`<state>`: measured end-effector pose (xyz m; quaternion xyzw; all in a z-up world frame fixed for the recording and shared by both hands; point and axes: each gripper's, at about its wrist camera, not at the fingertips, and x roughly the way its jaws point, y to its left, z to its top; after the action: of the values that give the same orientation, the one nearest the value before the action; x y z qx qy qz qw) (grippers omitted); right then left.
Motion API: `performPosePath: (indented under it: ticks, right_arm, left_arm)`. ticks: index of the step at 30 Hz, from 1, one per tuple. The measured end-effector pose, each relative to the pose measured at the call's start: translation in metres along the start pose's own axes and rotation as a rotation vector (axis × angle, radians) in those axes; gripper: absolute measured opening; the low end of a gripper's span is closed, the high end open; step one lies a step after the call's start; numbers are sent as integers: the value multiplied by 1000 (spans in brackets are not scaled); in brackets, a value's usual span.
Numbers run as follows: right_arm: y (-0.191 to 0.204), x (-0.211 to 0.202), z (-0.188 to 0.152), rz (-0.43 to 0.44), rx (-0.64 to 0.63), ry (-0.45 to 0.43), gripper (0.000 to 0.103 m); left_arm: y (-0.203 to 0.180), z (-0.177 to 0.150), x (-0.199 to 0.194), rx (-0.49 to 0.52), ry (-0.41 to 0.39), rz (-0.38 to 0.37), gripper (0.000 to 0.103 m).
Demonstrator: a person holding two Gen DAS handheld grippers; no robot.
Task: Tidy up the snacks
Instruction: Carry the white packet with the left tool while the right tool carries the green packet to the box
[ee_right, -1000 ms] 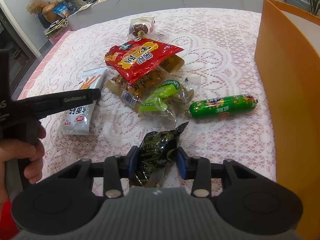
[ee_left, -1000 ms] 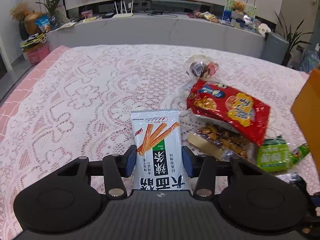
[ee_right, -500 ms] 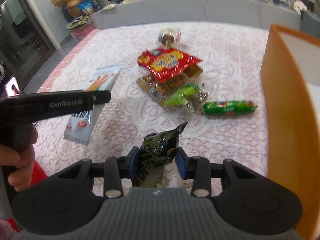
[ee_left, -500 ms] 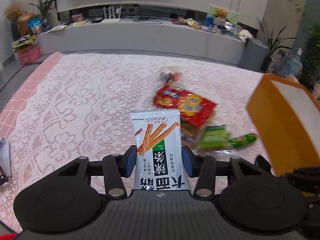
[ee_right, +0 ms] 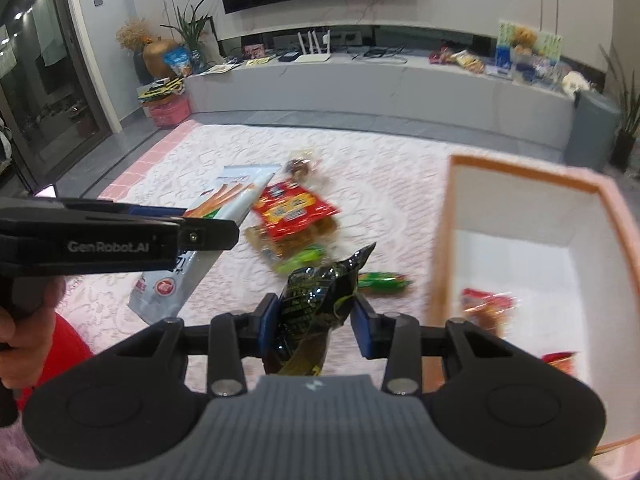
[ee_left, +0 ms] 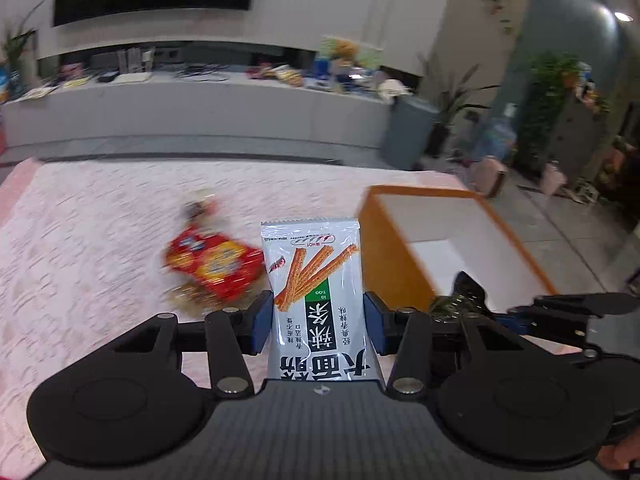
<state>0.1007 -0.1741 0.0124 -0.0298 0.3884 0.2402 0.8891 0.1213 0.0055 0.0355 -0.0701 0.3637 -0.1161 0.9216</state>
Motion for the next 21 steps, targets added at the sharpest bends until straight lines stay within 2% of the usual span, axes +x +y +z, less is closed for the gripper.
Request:
performPosePath:
  ticks: [6, 10, 15, 21]
  right_arm:
    - [-36, -21, -1, -77, -21, -8, 38]
    - [-60, -27, -6, -128, -26, 6, 38]
    - [-88, -24, -11, -172, -14, 38, 38]
    - [-112, -17, -20, -185, -24, 83, 38]
  left_arm:
    - [-46, 11, 13, 66, 13, -92, 54]
    - [-75, 14, 29, 134, 39, -114, 54]
    - [-105, 16, 54, 201, 92, -161, 54]
    - [-132, 14, 86, 267, 174, -196, 54]
